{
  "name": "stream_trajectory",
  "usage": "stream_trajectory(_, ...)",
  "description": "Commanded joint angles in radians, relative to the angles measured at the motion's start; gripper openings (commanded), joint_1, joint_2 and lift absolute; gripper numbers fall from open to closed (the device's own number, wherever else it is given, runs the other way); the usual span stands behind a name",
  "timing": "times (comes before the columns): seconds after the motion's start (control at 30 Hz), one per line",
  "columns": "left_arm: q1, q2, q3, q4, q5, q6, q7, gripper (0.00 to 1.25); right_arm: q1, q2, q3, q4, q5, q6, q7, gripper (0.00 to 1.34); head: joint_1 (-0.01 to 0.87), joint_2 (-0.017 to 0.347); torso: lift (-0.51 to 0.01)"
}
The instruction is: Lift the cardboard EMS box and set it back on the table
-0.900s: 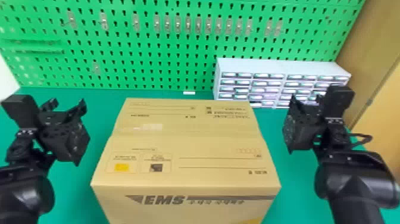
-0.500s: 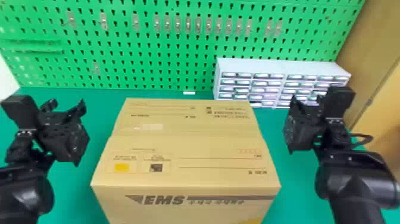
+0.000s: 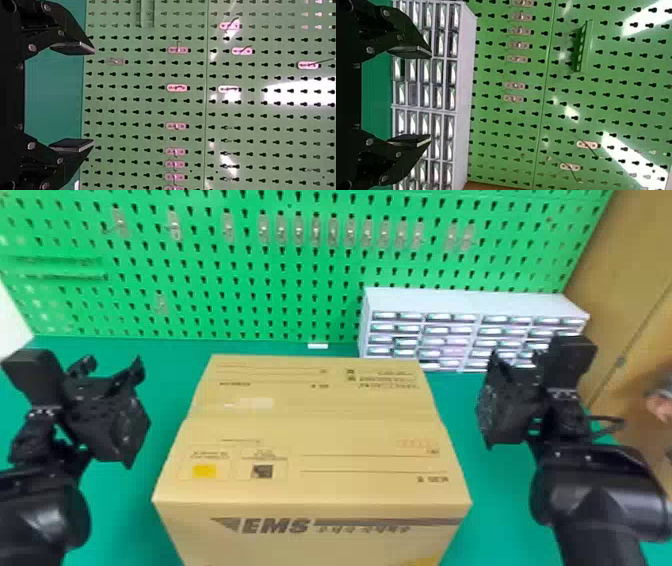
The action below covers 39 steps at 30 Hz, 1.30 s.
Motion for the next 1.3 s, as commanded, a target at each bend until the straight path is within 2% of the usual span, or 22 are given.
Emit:
stream_trajectory(0.0, -0.003, 0.000, -0.004, 0.000, 0.000, 0.000, 0.000, 0.82, -0.001, 0.000, 0.002, 0.000, -0.002, 0.000, 0.000, 0.83, 0.678, -0.017, 0.000)
stream_trajectory(1.27, -0.005, 0.000, -0.006, 0.000, 0.000, 0.000, 0.000, 0.82, 0.005, 0.005, 0.002, 0.000, -0.006, -0.005, 0.000, 0.83, 0.678, -0.017, -0.050)
